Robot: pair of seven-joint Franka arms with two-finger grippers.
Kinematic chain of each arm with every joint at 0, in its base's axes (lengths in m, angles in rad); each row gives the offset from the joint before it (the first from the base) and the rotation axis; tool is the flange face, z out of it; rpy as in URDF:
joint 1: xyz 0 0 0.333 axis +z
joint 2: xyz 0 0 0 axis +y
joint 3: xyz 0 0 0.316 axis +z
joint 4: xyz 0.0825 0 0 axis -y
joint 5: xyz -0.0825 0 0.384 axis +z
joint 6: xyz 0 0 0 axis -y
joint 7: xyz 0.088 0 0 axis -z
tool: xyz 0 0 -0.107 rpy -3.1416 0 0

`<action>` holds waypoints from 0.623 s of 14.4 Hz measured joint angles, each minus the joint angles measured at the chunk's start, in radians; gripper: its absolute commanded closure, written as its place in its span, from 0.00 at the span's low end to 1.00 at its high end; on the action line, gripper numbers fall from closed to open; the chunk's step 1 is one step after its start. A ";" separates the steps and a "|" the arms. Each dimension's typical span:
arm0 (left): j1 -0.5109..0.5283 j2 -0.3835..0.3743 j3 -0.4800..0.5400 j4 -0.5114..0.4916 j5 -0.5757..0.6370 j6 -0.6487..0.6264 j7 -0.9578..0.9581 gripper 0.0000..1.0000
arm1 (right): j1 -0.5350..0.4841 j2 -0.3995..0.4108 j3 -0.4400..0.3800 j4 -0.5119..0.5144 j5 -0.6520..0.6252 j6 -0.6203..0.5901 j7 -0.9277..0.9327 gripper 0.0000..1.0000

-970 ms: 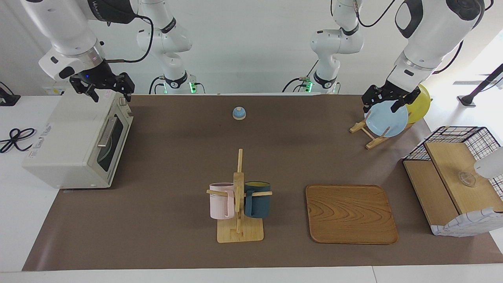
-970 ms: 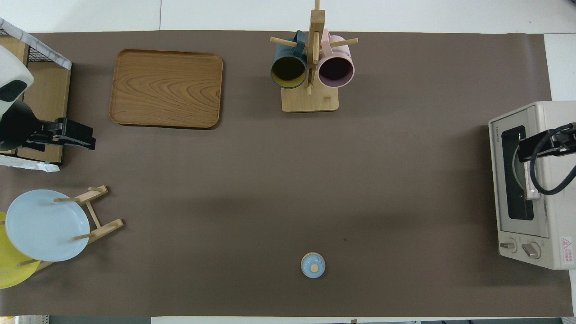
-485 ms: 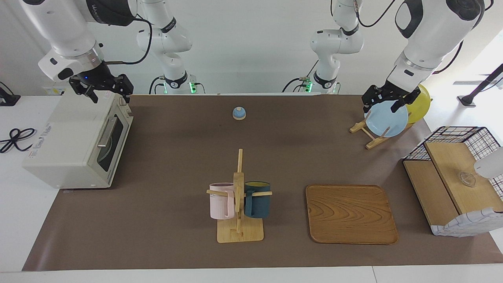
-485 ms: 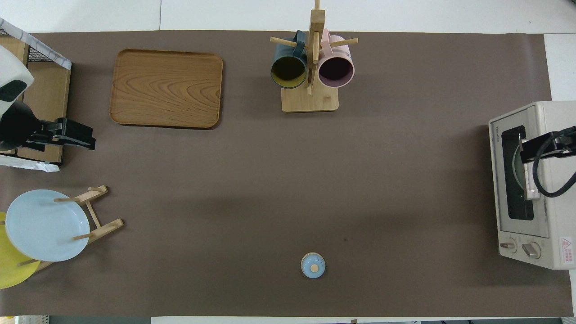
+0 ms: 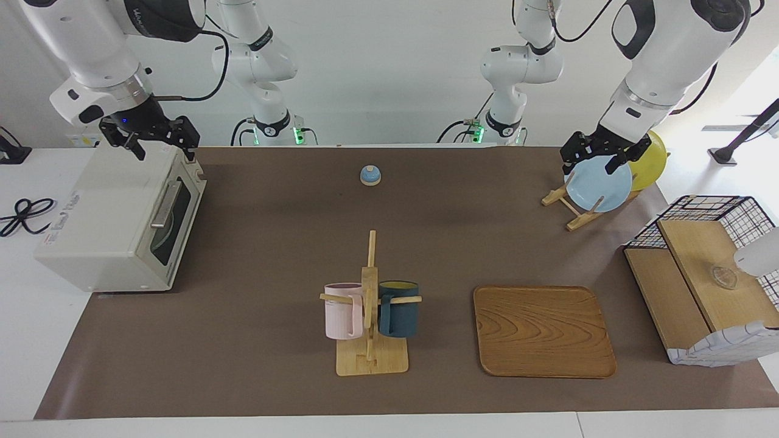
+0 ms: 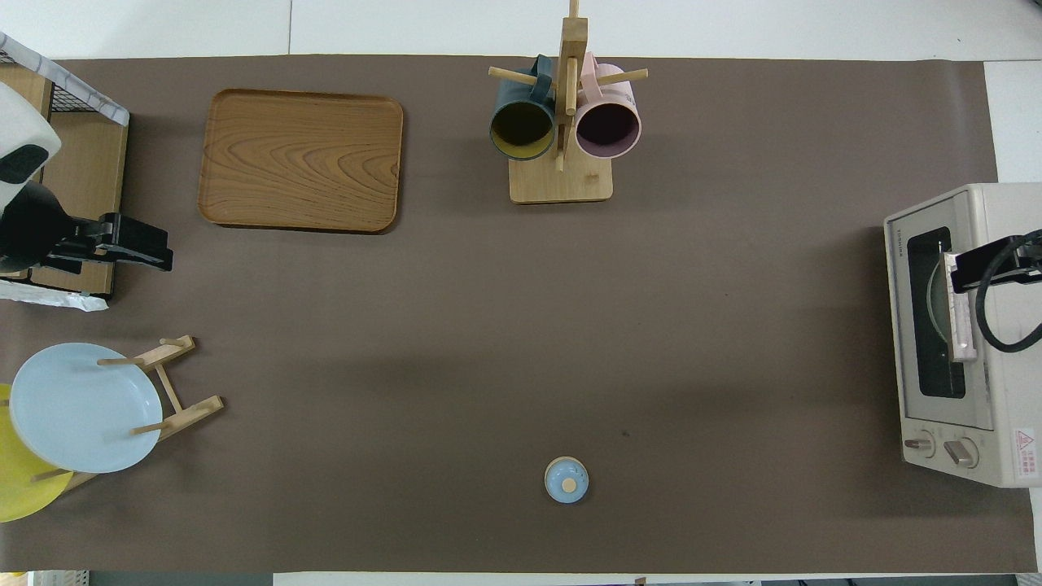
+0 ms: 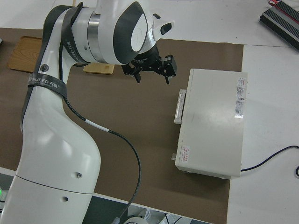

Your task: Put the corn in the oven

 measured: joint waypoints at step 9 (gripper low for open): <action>0.000 0.000 0.000 0.000 0.000 0.000 0.000 0.00 | 0.002 0.000 0.000 -0.001 0.075 0.024 0.000 0.00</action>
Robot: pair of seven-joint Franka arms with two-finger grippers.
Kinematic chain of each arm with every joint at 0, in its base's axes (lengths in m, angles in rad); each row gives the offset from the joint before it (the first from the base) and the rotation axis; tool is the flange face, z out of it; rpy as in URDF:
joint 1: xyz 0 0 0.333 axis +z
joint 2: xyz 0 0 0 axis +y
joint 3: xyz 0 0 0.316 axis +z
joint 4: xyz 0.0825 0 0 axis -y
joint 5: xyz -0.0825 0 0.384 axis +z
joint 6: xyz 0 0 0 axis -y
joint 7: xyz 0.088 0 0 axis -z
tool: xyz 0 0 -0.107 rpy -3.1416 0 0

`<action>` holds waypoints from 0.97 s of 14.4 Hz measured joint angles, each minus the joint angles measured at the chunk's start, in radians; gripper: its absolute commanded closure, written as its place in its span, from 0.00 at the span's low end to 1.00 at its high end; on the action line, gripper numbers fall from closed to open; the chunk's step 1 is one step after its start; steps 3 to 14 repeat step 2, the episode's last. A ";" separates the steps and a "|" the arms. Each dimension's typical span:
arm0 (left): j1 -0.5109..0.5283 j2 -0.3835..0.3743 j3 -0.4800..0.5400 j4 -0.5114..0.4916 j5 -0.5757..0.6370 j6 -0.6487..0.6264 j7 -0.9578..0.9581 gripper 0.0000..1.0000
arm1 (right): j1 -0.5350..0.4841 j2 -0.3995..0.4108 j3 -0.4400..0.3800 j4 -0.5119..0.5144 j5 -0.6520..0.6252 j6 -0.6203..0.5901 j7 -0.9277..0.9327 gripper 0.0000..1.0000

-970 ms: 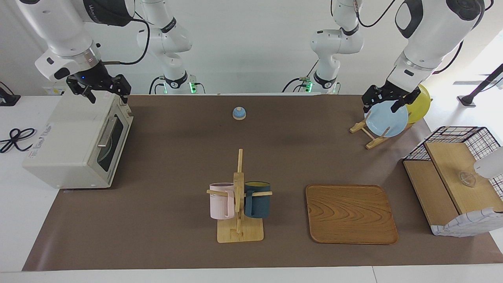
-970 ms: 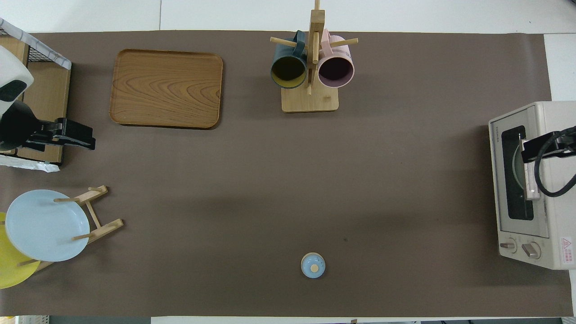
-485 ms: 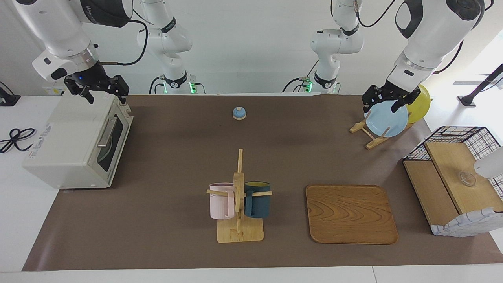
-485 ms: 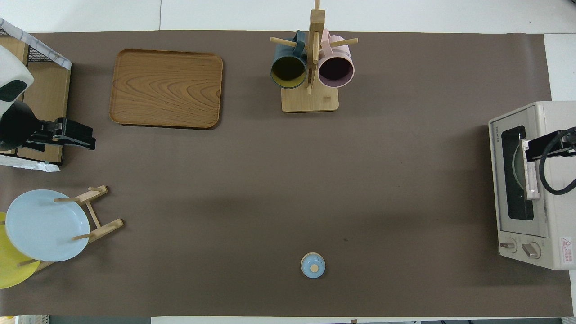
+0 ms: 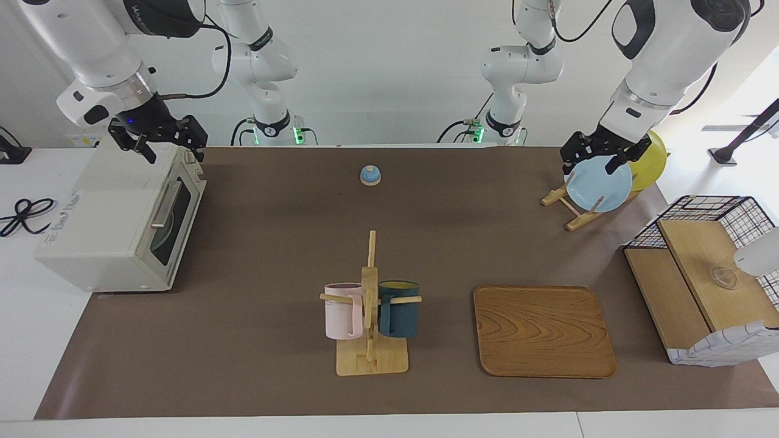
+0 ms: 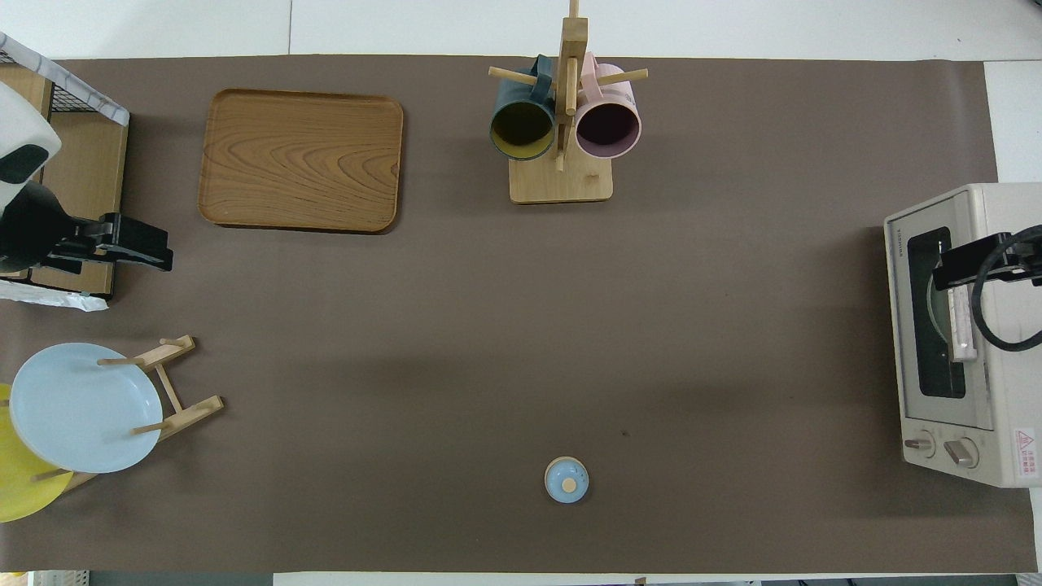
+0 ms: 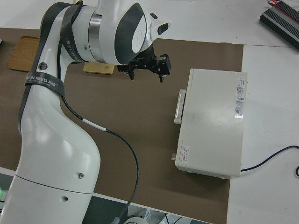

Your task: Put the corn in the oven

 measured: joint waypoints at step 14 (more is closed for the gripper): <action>0.000 0.000 0.000 0.000 0.000 0.000 0.000 0.00 | 0.000 0.000 0.000 0.000 0.000 0.002 0.000 0.00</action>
